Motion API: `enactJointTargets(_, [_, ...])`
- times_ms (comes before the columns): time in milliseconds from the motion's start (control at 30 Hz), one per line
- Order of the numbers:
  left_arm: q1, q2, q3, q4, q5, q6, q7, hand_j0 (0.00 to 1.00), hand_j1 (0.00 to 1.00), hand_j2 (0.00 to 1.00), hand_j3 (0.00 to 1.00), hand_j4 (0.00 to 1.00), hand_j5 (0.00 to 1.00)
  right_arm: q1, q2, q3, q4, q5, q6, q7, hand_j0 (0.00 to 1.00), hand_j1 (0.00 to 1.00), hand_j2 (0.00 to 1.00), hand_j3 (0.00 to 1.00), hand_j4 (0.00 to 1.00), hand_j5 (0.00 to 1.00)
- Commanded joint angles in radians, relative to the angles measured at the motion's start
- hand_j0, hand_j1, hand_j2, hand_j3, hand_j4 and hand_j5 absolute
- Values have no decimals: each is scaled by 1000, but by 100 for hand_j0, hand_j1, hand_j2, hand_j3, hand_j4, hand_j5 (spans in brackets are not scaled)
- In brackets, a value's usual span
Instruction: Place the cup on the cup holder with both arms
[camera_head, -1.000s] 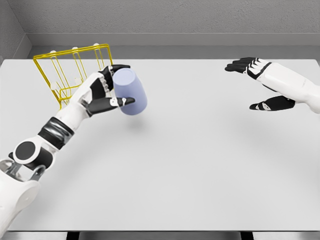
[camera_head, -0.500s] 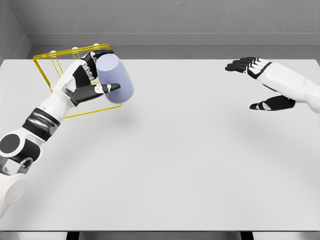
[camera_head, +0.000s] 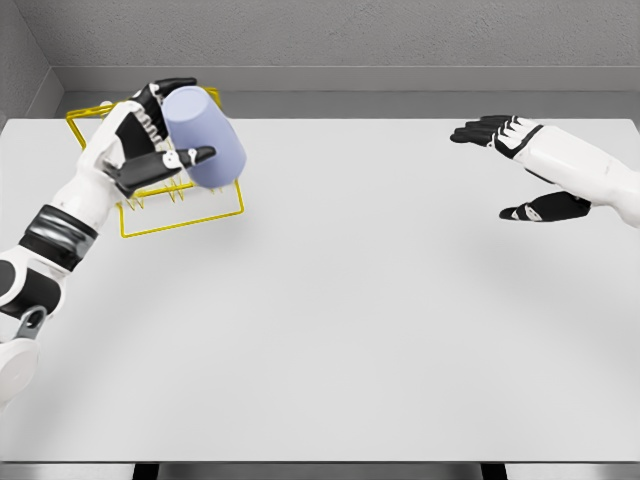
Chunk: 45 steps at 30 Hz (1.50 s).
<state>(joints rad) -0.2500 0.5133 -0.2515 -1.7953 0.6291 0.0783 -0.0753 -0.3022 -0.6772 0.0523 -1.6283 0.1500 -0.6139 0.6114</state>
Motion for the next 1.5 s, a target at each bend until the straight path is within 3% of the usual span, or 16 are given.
enactJointTargets(0, [0,1,8,1,3,0,0,68,68,68,68,68,68,0,-1,0,-1,-7,3,-1,100,100,100,100,100,100])
enactJointTargets(267, [-6,5,35,33,3,1,2,68,68,68,68,68,68,0,-1,0,-1,-7,3,-1,100,100,100,100,100,100])
enactJointTargets(400, [-37,5,35,77,3,1,2,68,68,68,68,68,68,0,-1,0,-1,-7,3,-1,100,100,100,100,100,100])
enactJointTargets(967, [-72,-30,23,114,-2,4,0,68,68,68,68,68,68,0,-1,0,1,-7,3,-1,100,100,100,100,100,100])
enactJointTargets(1033, [-74,-32,21,116,-5,6,0,75,75,75,75,75,75,0,-1,0,1,-7,3,-1,100,100,100,100,100,100])
enactJointTargets(1100, [-86,-32,6,129,-12,9,0,99,99,99,99,99,99,0,-1,0,1,-7,3,-1,100,100,100,100,100,100])
enactJointTargets(1133, [-92,-32,1,134,-14,9,0,100,100,100,100,100,100,0,-1,0,1,-7,3,-1,100,100,100,100,100,100])
enactJointTargets(1333, [-95,-38,0,134,-17,9,0,100,100,100,100,100,100,0,-1,0,1,-7,3,-1,100,100,100,100,100,100])
enactJointTargets(1467, [-95,-45,0,132,-17,9,2,88,88,88,88,88,88,0,-1,0,1,-7,3,-1,100,100,100,100,100,100])
